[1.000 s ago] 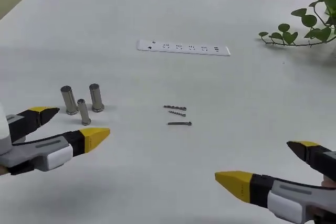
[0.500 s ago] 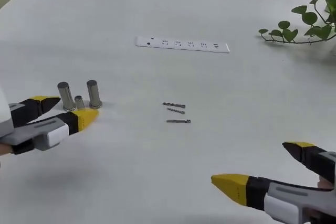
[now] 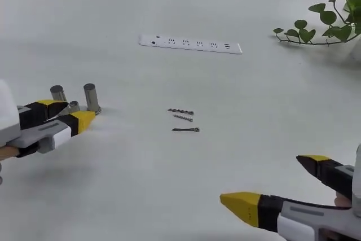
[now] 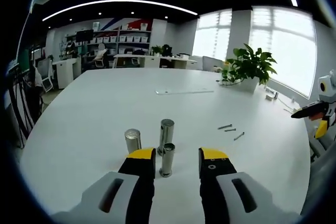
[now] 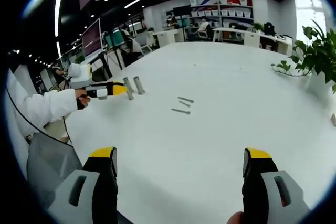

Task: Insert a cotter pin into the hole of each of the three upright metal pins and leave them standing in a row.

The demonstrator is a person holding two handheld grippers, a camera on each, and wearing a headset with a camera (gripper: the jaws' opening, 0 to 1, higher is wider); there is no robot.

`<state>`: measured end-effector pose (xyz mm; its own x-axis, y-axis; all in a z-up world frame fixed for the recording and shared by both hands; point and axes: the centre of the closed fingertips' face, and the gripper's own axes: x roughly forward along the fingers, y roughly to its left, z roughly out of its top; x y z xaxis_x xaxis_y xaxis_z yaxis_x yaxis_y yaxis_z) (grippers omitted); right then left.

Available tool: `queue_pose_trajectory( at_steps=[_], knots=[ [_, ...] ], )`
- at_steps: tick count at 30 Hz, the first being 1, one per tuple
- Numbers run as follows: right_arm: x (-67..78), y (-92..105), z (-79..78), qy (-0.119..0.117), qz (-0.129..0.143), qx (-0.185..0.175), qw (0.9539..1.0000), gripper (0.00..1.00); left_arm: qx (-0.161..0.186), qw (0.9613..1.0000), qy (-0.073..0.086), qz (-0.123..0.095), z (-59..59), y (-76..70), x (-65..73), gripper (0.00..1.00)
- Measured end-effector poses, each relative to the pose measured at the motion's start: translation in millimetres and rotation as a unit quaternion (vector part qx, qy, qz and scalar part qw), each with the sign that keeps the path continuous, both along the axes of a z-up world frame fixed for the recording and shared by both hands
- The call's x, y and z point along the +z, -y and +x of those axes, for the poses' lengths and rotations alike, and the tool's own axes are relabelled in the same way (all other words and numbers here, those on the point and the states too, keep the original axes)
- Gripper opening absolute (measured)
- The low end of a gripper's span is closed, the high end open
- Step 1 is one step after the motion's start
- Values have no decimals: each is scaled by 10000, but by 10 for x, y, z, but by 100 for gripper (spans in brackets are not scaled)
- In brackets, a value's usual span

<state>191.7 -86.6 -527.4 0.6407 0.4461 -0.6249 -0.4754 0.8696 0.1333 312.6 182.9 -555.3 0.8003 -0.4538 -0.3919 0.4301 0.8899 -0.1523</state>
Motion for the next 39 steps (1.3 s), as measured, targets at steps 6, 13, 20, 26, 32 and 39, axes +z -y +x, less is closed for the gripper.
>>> queue_pose_trajectory(
  at_steps=[6,13,20,26,32,39],
  knots=[
    [-16,-41,15,-10,-89,77,9999,98,33,9999,-115,86,41,-41,-106,27],
    [-44,-68,-1,-40,-187,132,9997,98,70,9997,-177,152,72,-103,-182,22],
    [-86,-94,-30,-116,-161,119,9997,95,43,9998,-172,111,86,-88,-192,12],
    [-85,-118,-29,-116,-130,108,9998,95,89,9997,-181,136,97,-87,-222,8],
    [-71,-99,-15,-77,-154,67,9998,95,201,9996,-147,136,108,-114,-210,7],
    [-23,-109,-12,-12,-32,-12,10000,96,227,9992,-136,285,62,-191,-174,5]
  ],
)
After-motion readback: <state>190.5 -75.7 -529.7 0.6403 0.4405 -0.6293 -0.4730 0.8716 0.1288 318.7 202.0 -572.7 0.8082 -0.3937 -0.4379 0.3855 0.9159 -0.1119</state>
